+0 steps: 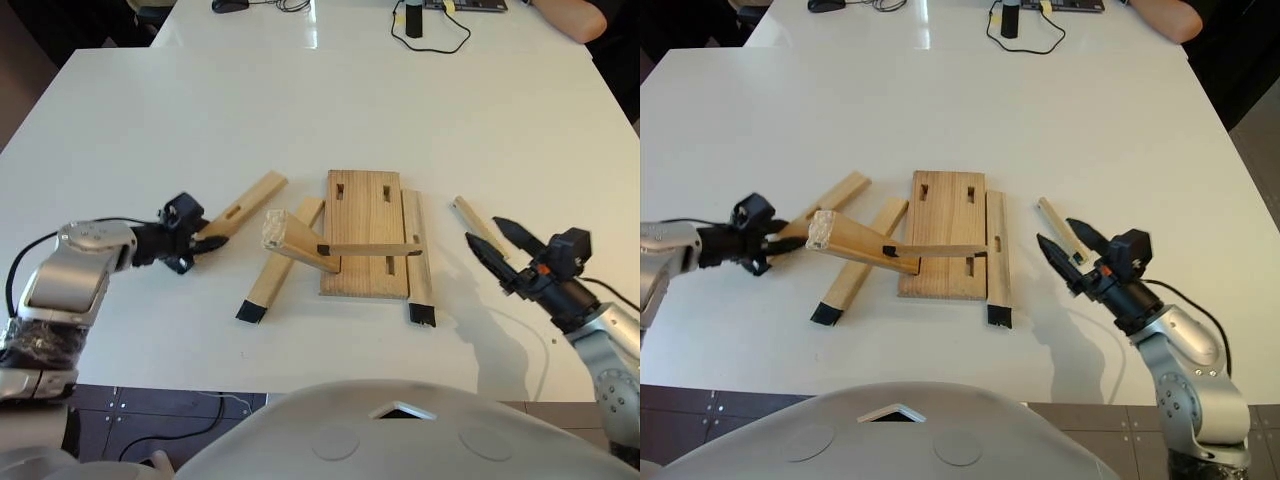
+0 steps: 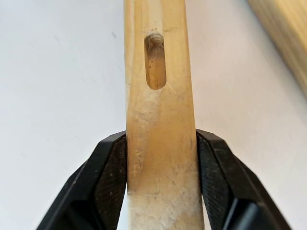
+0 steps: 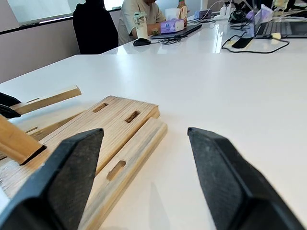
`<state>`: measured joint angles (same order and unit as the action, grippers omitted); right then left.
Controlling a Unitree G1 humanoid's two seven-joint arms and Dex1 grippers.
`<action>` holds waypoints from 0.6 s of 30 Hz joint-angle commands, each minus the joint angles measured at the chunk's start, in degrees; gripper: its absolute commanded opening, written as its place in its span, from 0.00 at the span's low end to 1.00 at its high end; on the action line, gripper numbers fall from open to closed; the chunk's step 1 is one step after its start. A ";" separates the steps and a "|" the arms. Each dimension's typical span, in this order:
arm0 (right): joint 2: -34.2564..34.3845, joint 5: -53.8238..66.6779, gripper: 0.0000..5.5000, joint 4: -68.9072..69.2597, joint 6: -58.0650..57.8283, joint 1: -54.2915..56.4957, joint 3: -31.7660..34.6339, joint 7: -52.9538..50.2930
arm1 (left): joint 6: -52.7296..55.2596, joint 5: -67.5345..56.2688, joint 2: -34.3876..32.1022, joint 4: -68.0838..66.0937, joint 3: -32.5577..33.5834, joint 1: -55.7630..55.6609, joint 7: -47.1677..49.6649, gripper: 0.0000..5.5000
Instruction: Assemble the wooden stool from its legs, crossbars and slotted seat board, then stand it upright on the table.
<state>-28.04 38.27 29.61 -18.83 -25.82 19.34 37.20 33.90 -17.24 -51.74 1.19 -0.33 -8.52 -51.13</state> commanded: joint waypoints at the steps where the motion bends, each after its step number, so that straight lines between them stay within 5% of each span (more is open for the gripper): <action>1: -3.59 9.54 0.59 0.93 -3.18 7.81 6.58 -0.80 | 1.54 -7.78 3.48 2.97 5.71 -10.35 -1.08 0.36; 4: -7.60 19.13 0.59 3.53 -6.71 17.03 8.08 -1.72 | 8.24 -21.66 6.97 9.28 11.08 -18.45 -2.34 0.36; 9: -10.82 28.87 0.59 4.99 -12.94 34.65 -0.04 -2.68 | 15.12 -41.78 10.84 15.67 14.28 -28.09 -5.48 0.36; 18: -13.71 41.53 0.74 4.99 -21.12 48.26 -7.23 0.60 | 14.07 -44.55 9.55 20.42 9.51 -28.11 -13.84 0.36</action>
<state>-40.90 78.17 33.81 -38.33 19.74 13.51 37.27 48.95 -63.20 -41.11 21.53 10.20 -36.57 -63.80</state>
